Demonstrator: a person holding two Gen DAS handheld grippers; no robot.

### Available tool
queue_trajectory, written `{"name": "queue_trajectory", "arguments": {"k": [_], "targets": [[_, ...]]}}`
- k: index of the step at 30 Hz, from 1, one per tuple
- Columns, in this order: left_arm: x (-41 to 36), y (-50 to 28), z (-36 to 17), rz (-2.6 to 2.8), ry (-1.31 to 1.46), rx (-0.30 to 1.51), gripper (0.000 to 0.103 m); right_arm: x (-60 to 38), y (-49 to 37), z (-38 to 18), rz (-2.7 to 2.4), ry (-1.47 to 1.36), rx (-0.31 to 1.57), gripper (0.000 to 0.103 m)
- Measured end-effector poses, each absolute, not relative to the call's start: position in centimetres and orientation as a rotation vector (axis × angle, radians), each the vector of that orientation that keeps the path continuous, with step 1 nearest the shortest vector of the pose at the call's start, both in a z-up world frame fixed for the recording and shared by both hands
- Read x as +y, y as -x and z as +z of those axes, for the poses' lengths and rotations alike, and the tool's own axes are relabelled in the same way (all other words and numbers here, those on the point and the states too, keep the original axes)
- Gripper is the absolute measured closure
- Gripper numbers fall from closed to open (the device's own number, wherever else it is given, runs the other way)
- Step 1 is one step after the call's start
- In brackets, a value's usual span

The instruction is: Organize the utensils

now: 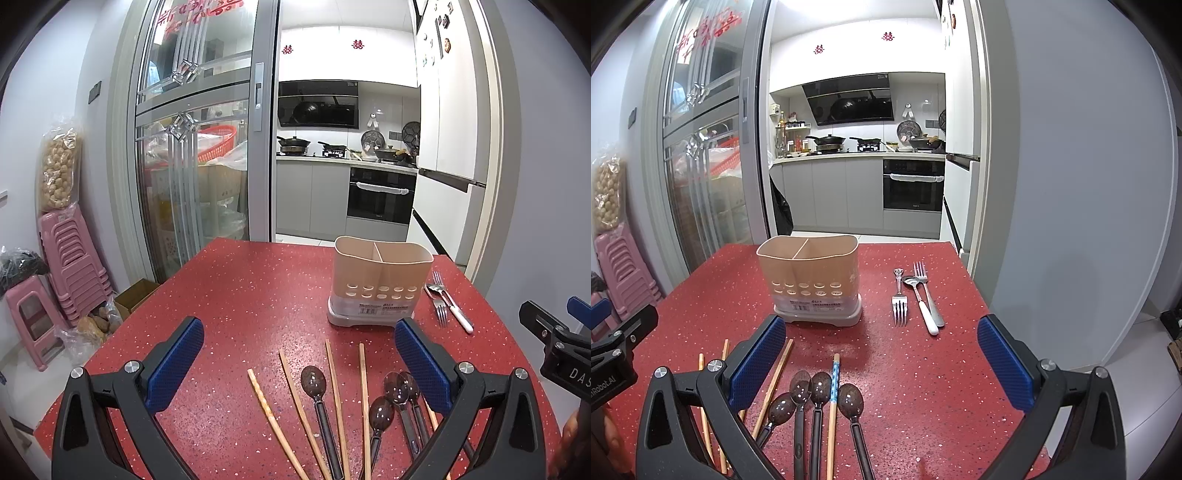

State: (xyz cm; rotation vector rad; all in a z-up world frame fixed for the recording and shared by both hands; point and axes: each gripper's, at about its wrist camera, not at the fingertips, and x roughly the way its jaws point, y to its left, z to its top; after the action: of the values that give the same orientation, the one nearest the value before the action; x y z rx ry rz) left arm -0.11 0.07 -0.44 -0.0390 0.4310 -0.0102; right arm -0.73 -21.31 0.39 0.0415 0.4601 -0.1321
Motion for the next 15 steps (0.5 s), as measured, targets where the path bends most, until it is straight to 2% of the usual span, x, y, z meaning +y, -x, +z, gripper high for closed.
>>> {"name": "queue_trajectory", "arguments": {"k": [15], "targets": [[0.24, -0.45, -1.12, -0.012, 0.037, 0.474, 0.000, -21.62, -0.01, -0.22, -0.122, -0.046, 0.485, 0.000]]}}
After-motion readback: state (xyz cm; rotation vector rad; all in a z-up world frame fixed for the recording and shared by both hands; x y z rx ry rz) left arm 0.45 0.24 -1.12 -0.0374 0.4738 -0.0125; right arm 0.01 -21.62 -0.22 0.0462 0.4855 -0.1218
